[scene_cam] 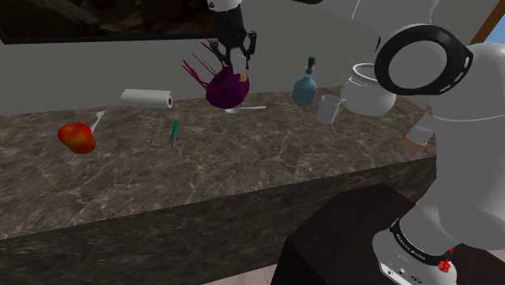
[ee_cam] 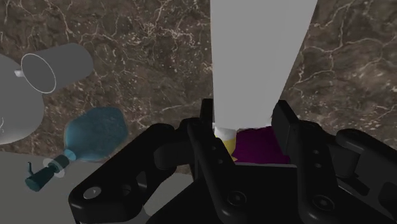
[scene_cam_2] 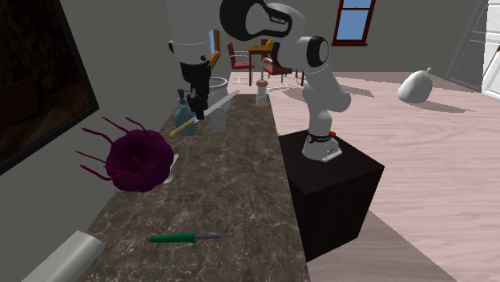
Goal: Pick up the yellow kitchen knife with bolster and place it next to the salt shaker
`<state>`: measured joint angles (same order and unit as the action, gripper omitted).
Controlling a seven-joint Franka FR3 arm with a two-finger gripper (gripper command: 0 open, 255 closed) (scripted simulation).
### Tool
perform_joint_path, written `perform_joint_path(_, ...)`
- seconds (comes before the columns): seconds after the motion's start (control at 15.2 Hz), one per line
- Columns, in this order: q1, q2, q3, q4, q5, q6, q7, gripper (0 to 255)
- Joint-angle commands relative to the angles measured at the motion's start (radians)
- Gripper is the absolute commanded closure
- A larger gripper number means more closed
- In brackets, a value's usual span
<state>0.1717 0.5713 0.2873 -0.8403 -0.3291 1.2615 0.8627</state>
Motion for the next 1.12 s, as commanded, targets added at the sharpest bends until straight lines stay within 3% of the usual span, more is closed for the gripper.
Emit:
perform_joint_path(0.0, -0.029, -0.061, 0.005, -0.087, 0.014, 0.027, -0.005, 255)
perform_joint_path(0.2, -0.114, -0.233, 0.010, -0.351, 0.057, 0.128, -0.033, 255)
perform_joint_path(0.4, -0.174, -0.366, -0.003, -0.537, 0.092, 0.195, -0.079, 255)
perform_joint_path(1.06, -0.293, -0.705, -0.101, -0.954, 0.154, 0.323, -0.275, 255)
